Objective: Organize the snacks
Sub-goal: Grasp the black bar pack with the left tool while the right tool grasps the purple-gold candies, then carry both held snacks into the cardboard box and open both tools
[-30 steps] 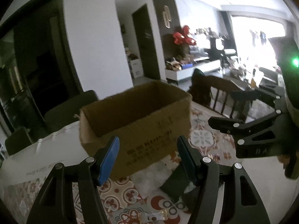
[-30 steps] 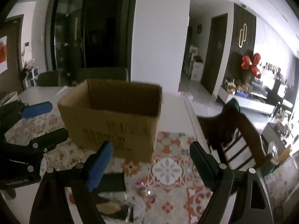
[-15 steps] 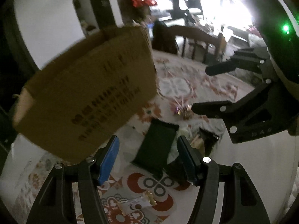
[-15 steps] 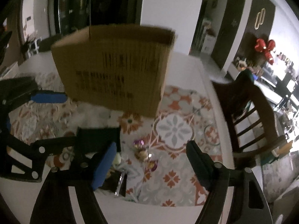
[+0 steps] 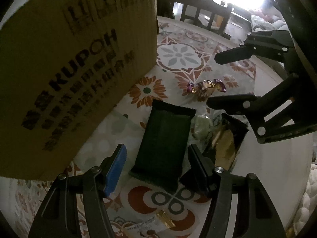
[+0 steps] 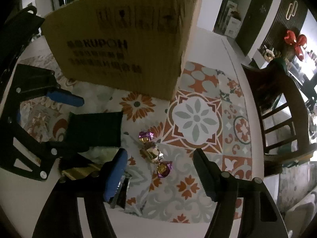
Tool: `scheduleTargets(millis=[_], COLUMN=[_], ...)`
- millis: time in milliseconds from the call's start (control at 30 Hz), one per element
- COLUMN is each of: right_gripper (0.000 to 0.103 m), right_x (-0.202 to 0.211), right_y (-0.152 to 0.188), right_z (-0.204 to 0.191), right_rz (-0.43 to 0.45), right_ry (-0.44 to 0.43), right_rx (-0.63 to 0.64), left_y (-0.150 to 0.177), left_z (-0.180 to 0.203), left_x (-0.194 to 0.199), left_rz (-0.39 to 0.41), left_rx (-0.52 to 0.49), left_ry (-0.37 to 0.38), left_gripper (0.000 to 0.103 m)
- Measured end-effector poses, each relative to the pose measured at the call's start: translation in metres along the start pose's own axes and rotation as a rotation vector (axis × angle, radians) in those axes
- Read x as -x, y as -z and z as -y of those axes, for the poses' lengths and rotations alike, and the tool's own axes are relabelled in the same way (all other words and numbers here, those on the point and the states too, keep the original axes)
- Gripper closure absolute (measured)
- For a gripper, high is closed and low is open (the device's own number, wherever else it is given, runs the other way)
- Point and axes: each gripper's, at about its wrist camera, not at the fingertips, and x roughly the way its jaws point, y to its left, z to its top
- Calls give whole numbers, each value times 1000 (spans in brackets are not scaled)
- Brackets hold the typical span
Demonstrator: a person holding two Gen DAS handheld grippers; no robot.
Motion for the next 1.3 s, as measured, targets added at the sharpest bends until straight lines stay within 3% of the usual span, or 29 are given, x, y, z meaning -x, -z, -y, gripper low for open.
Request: scheduleTargets(millis=[233,400,567,667,733,1300], right_gripper=[38,48,64,81,86,86], right_x=[-8,-13,-13,-14,-13,25], right_y=[1,2,2,4,6,8], right_z=[5,8,9,7,6,-1], right_rz=[-21,-27,-18,-15,-7,118], right_ry=[-32,-58,-91,-104,-102,-110], right_rx=[-25,-56,-80,-79,-81,-121], left_y=[-7,-9,-9,-8,-7,-6], left_z=[-4,-7,-6,-5,-5,3], left_x=[-10,-10,-7,-7,-7,38], left_rz=[-20,-3,23,31,37,181], left_rx=[9,35,56,70,82,231], left_ry=[41,39,8,-5,-11,-83], left_gripper=[40,41,59,59,59,59])
